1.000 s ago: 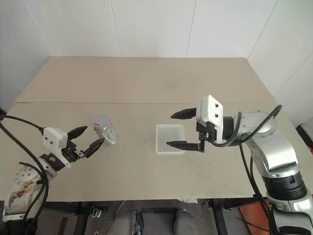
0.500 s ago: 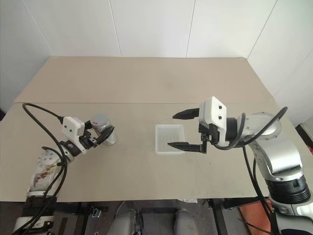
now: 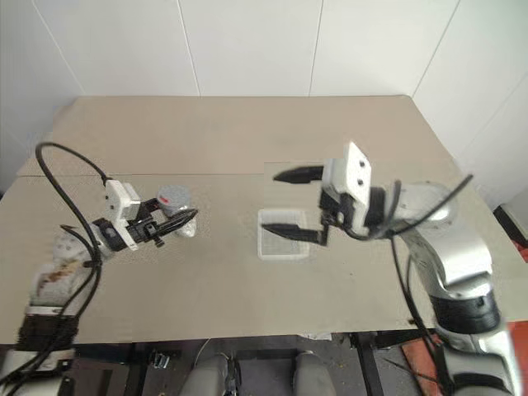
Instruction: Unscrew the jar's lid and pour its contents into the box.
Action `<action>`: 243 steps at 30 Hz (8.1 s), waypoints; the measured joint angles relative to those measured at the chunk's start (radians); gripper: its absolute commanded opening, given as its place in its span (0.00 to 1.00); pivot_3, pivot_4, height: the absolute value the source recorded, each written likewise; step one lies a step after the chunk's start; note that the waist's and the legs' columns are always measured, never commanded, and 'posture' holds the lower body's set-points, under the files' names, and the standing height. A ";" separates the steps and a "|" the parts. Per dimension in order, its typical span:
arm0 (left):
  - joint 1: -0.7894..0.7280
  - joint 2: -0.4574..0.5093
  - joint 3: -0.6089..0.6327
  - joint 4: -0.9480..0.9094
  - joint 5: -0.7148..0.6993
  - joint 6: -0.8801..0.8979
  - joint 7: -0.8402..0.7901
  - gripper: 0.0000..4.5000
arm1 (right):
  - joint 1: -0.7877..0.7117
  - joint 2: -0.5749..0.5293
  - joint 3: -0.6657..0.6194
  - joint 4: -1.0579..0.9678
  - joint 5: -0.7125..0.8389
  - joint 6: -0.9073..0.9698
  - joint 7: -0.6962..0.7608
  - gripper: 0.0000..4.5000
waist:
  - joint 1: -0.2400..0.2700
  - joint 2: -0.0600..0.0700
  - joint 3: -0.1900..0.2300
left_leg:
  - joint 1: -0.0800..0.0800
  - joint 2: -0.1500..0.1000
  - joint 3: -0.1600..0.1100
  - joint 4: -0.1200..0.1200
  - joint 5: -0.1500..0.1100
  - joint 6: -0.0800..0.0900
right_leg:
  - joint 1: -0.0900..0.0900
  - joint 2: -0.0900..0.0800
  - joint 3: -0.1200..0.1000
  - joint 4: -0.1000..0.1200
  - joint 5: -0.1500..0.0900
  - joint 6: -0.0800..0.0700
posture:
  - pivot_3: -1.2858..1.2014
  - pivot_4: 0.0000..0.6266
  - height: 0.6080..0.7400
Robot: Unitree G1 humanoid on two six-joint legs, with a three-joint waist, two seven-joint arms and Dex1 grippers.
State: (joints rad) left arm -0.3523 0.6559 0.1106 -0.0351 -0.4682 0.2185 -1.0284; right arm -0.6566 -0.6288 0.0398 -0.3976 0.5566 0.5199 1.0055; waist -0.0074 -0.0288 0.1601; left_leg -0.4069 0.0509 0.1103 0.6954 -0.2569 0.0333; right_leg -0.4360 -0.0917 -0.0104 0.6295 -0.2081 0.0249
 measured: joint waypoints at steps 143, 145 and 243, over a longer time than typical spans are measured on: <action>-0.313 -0.038 -0.053 0.208 -0.083 0.066 -0.401 0.44 | -0.207 0.144 0.107 0.097 -0.066 0.205 -0.138 0.99 | -0.006 0.001 0.000 | -0.009 0.000 -0.001 0.001 0.000 0.000 | -0.004 0.001 -0.002 0.000 0.001 0.002 | 0.52 0.24 1.00; -0.313 -0.045 -0.054 0.208 -0.081 0.064 -0.399 0.44 | -0.207 0.152 0.107 0.070 -0.040 0.214 -0.132 0.99 | -0.006 0.001 0.000 | -0.009 -0.001 -0.001 0.001 0.000 0.000 | -0.004 0.001 -0.002 0.000 0.001 0.002 | 0.52 0.24 1.00; -0.907 -0.173 -0.859 1.020 1.515 -0.995 1.520 0.44 | 0.064 -0.278 -0.134 0.050 0.241 0.466 -0.049 0.99 | 0.024 0.000 0.001 | -0.016 -0.002 0.000 0.008 -0.003 0.005 | -0.007 -0.003 -0.003 -0.001 0.003 0.007 | 0.52 0.24 1.00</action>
State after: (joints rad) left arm -1.2592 0.4829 -0.7485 0.9846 1.0463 -0.7760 0.4920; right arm -0.5928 -0.9065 -0.0946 -0.3481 0.7972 0.9854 0.9567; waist 0.0162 -0.0292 0.1608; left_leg -0.4234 0.0491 0.1106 0.7035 -0.2597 0.0385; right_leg -0.4430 -0.0947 -0.0132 0.6286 -0.2049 0.0317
